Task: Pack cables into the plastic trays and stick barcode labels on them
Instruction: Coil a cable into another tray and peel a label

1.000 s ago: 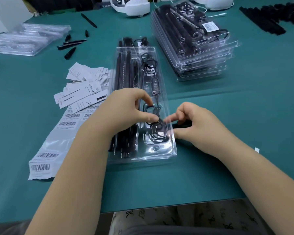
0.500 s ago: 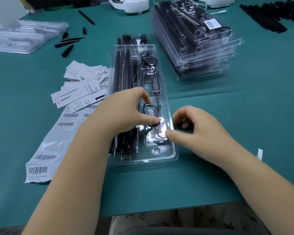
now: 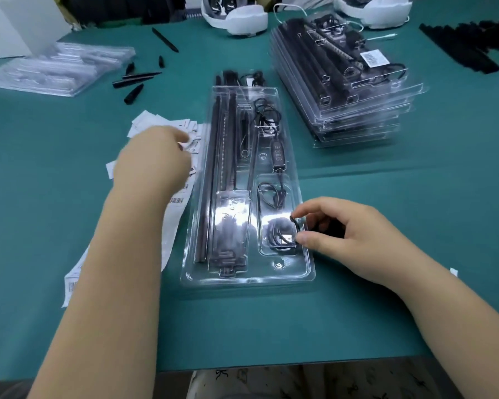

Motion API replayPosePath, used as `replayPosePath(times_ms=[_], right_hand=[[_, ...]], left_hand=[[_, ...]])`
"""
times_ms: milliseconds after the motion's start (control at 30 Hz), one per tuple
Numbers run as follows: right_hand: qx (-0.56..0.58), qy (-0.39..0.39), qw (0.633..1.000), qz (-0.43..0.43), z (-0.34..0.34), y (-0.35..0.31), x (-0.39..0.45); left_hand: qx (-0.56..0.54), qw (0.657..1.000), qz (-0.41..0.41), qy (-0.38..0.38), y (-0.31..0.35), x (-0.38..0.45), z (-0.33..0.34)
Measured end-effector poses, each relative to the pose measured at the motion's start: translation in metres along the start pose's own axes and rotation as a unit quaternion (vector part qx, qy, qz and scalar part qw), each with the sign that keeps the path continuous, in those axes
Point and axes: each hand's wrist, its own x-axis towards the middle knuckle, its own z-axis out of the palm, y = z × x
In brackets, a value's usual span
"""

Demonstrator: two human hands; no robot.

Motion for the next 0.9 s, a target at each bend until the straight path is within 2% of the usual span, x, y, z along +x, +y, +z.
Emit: replayPosePath(times_ms=[67, 133, 167, 367, 467, 533, 567, 600, 633, 700, 767, 800, 833, 900], right_hand=[[-0.002, -0.002, 1.0, 0.0, -0.001, 0.0, 0.001], [-0.002, -0.004, 1.0, -0.001, -0.001, 0.0, 0.001], [-0.002, -0.002, 1.0, -0.002, -0.001, 0.001, 0.001], [0.016, 0.003, 1.0, -0.01, -0.001, 0.002, 0.002], [0.008, 0.02, 1.0, -0.018, -0.001, 0.004, 0.002], [-0.017, 0.042, 0.998, -0.041, -0.001, 0.005, 0.003], [-0.029, 0.049, 0.997, -0.055, -0.002, 0.004, 0.003], [-0.041, 0.051, 0.995, -0.071, -0.002, 0.003, 0.002], [-0.053, 0.05, 0.994, -0.087, -0.001, 0.002, 0.002], [-0.072, 0.051, 0.989, -0.118, 0.001, 0.0, 0.001], [-0.084, 0.073, 0.983, -0.148, 0.003, -0.003, 0.0], [-0.088, 0.088, 0.979, -0.161, 0.003, -0.003, 0.0], [-0.091, 0.101, 0.977, -0.163, 0.003, -0.003, 0.0], [-0.09, 0.127, 0.98, -0.125, 0.002, -0.001, -0.001]], left_hand=[[0.117, 0.991, -0.057, -0.034, -0.013, 0.011, 0.001], [0.129, 0.984, -0.08, -0.089, -0.02, 0.011, 0.008], [0.114, 0.985, -0.087, -0.092, -0.022, 0.01, 0.011], [0.089, 0.994, -0.062, -0.002, -0.023, 0.007, 0.011], [-0.023, 0.992, -0.037, 0.12, -0.024, 0.002, 0.003], [-0.202, 0.968, -0.023, 0.148, -0.016, -0.006, -0.004], [-0.305, 0.945, -0.025, 0.113, -0.008, -0.012, -0.006], [-0.389, 0.92, -0.024, 0.05, 0.002, -0.018, -0.006], [-0.428, 0.903, -0.014, -0.031, 0.011, -0.025, -0.005], [-0.424, 0.886, 0.041, -0.185, 0.027, -0.039, 0.002], [-0.417, 0.864, 0.078, -0.272, 0.038, -0.05, 0.011], [-0.402, 0.869, 0.087, -0.276, 0.042, -0.053, 0.015], [-0.363, 0.89, 0.105, -0.257, 0.044, -0.054, 0.019], [-0.221, 0.936, 0.194, -0.191, 0.045, -0.056, 0.027]])
